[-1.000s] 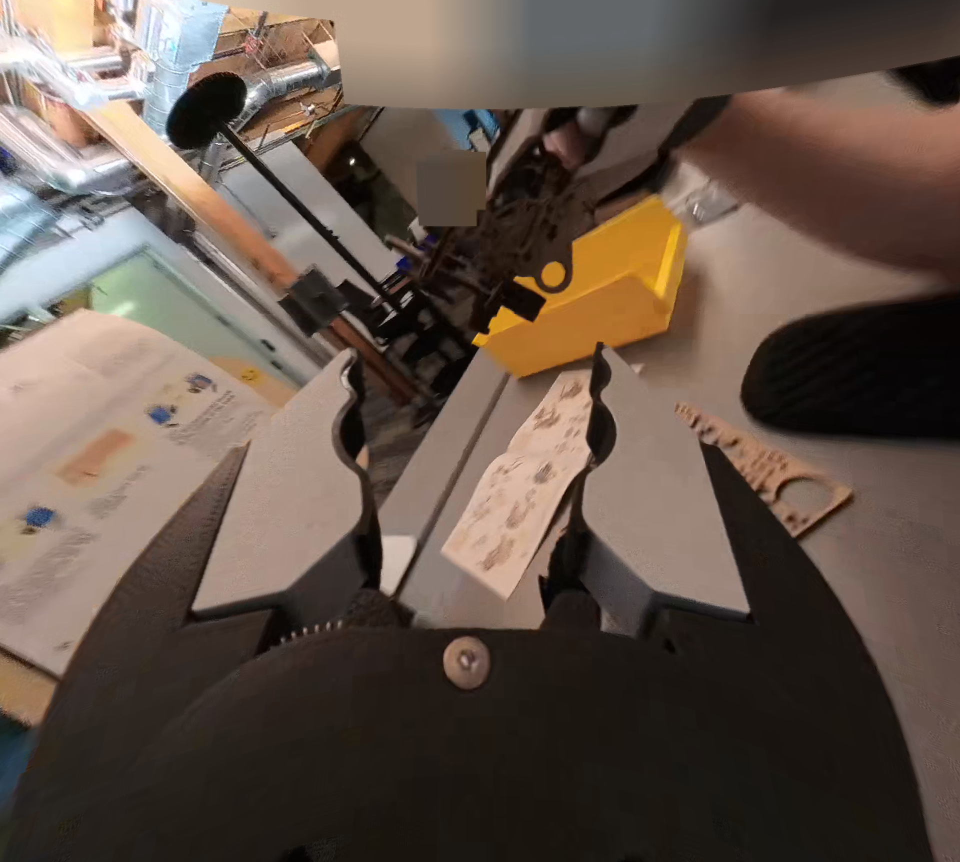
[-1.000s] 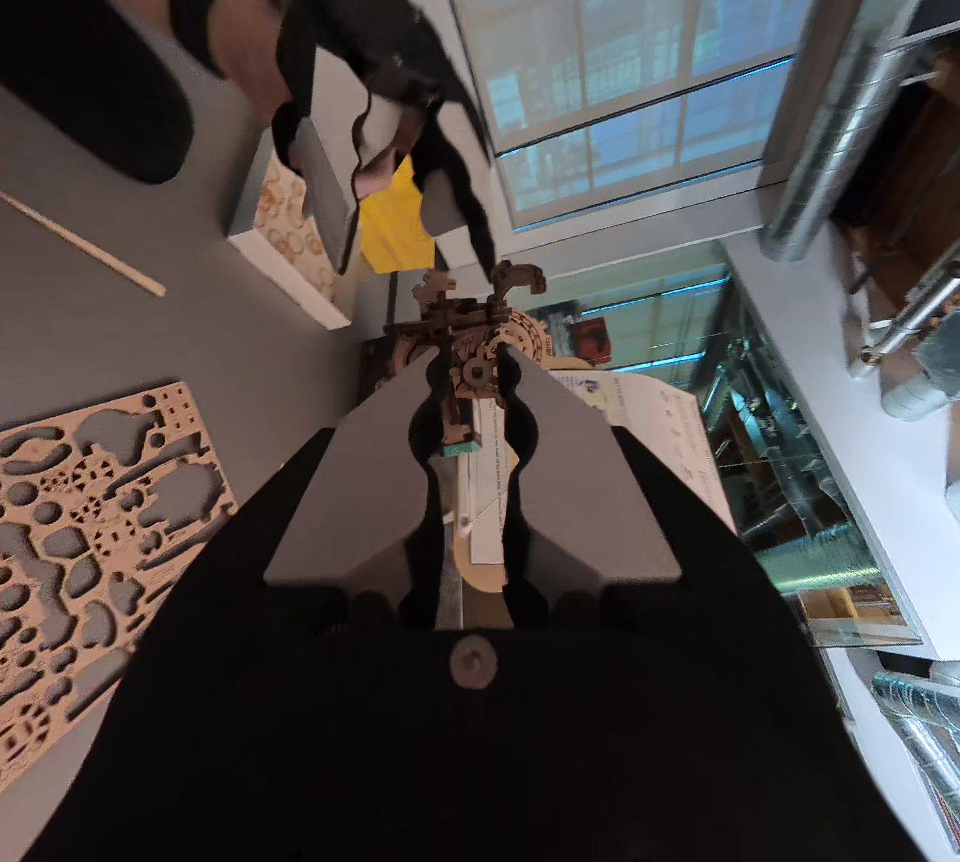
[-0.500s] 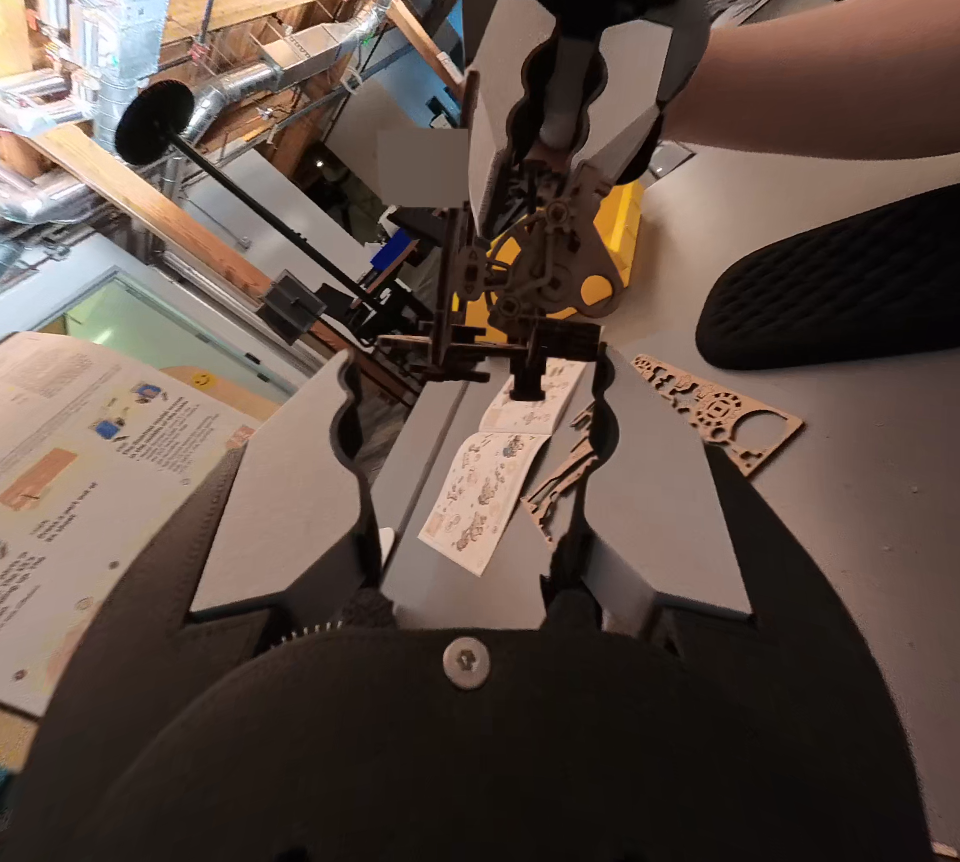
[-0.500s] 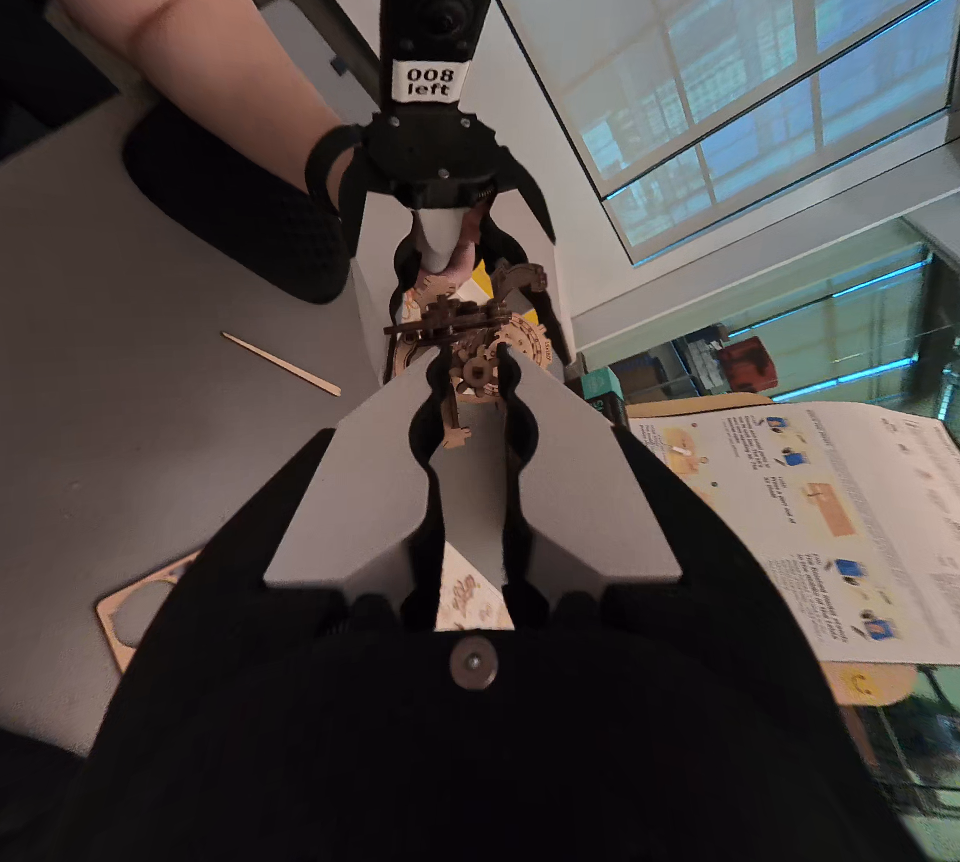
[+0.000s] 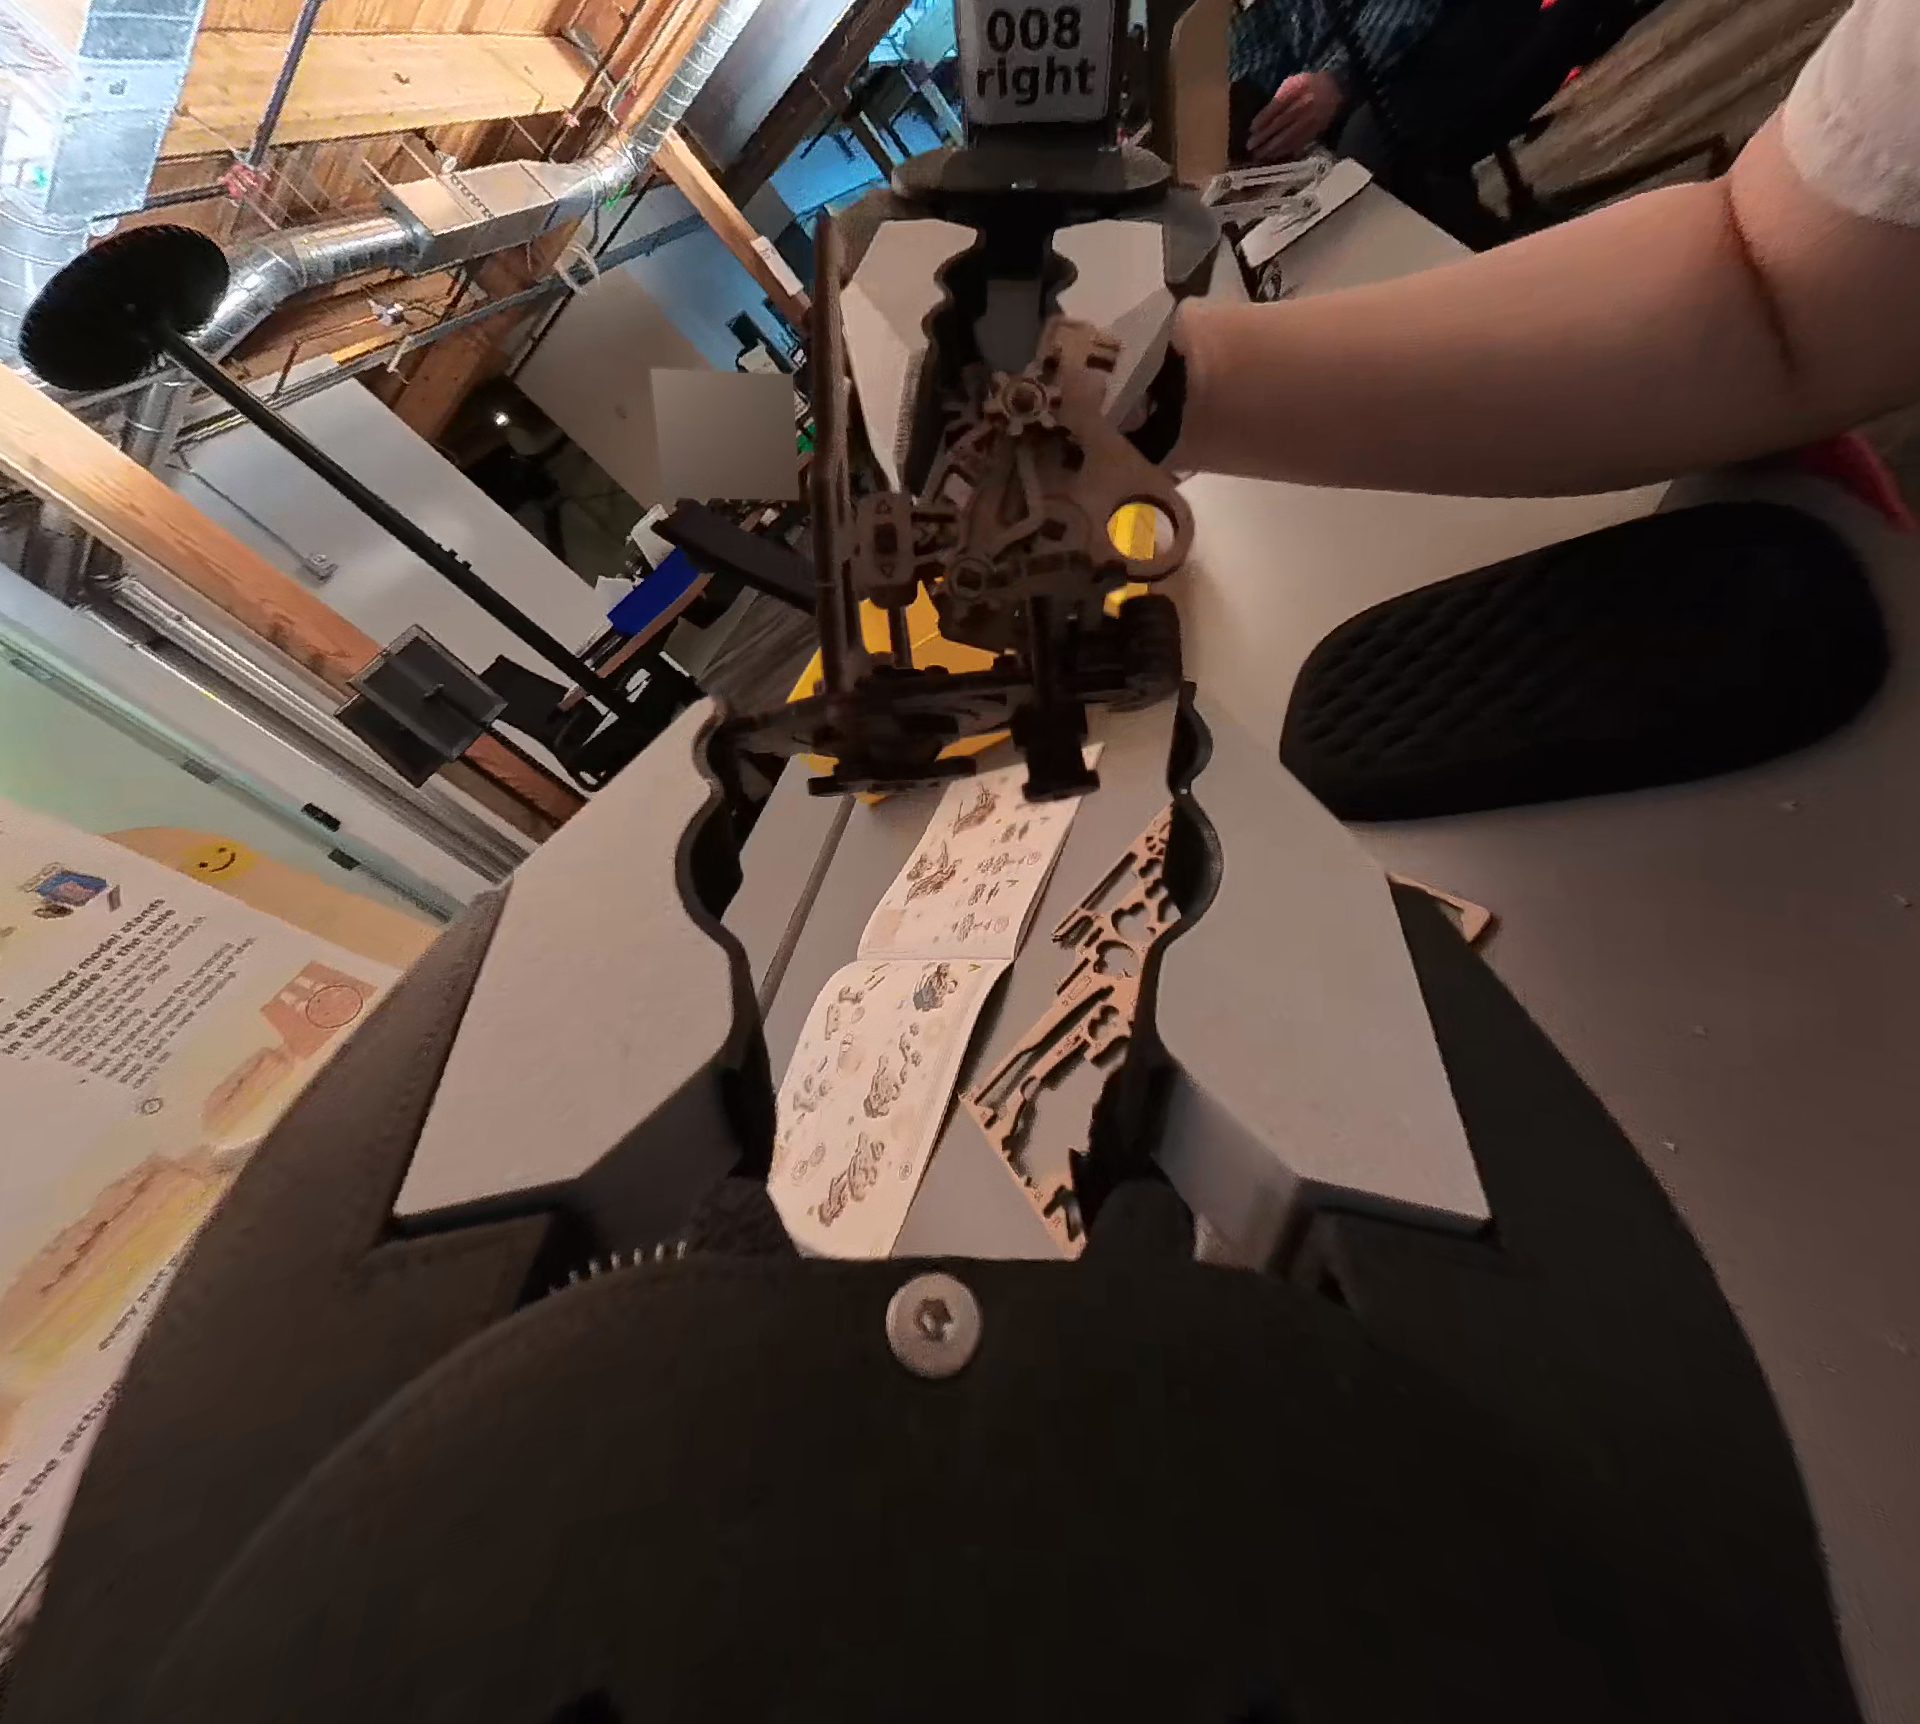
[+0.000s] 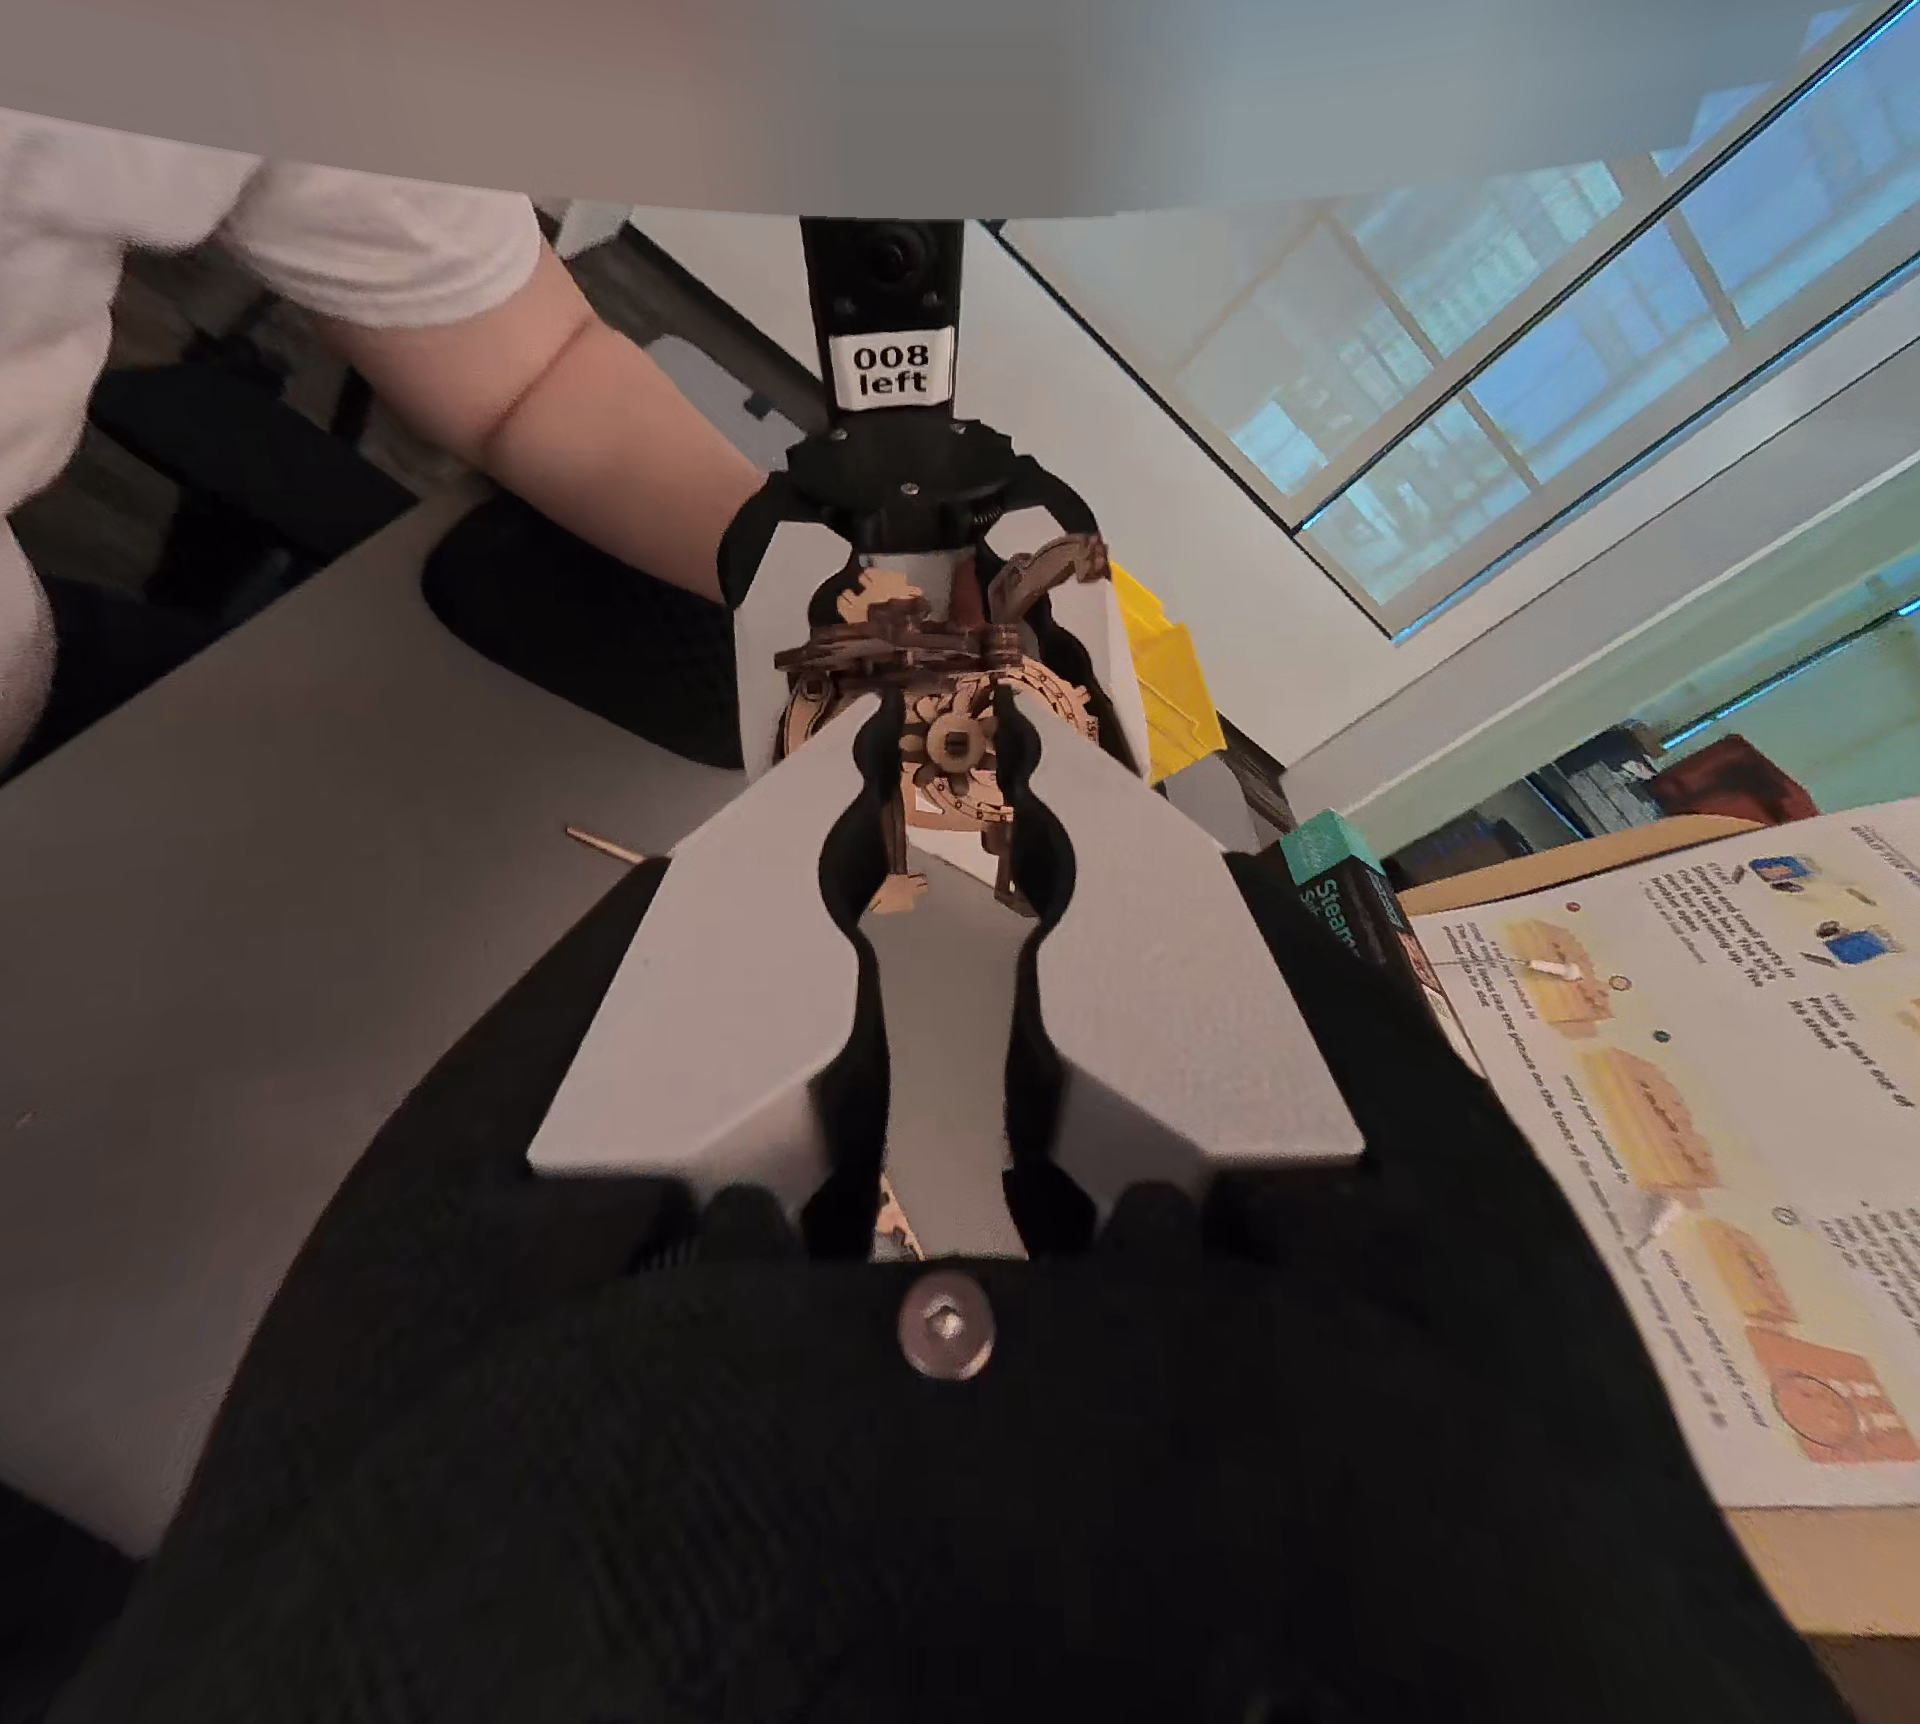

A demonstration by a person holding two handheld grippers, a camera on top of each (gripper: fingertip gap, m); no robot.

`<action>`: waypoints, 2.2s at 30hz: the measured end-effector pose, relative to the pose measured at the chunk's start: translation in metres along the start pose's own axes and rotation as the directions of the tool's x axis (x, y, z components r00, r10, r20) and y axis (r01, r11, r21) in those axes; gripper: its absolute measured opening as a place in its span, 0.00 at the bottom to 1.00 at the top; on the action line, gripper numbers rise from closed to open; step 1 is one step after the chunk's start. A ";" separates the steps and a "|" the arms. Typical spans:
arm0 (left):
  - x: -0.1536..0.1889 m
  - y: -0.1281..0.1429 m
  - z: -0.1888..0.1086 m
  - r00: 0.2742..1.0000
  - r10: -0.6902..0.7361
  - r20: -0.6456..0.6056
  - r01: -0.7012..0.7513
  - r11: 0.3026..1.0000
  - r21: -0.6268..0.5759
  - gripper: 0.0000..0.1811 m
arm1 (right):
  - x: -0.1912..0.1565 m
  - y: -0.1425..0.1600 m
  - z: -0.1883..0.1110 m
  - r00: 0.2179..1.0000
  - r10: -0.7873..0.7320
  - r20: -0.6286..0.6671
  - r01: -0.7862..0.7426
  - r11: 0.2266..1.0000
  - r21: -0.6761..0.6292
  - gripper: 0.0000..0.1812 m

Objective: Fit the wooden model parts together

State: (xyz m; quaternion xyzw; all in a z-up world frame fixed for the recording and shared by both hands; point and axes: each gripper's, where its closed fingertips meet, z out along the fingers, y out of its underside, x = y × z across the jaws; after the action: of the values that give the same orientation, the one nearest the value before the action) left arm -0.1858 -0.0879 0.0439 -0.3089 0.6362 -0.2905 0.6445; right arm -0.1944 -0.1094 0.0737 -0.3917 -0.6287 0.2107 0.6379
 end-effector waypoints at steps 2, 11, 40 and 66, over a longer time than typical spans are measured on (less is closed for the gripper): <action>-0.006 0.001 -0.001 1.000 -0.003 0.007 0.003 1.000 0.004 0.43 | 0.008 -0.004 -0.003 0.999 0.033 -0.001 -0.033 0.999 0.039 0.09; -0.013 -0.013 -0.003 0.978 -0.206 -0.023 0.207 0.974 0.092 0.51 | 0.021 -0.007 0.000 0.999 -0.017 -0.028 0.019 0.998 0.063 0.09; -0.033 -0.003 -0.010 0.951 0.244 0.191 -0.221 0.966 -0.136 0.44 | 0.017 0.014 0.001 0.971 -0.223 -0.085 0.201 0.956 -0.214 0.25; -0.059 0.019 -0.027 0.976 0.090 0.200 -0.050 0.980 -0.193 0.12 | 0.027 0.066 0.002 0.995 -0.053 -0.089 0.017 0.932 -0.363 0.27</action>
State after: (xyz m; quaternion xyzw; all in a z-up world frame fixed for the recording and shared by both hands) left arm -0.2149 -0.0317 0.0671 -0.3740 0.6005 -0.1726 0.6853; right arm -0.1786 -0.0486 0.0406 -0.5007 -0.6319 0.0608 0.5885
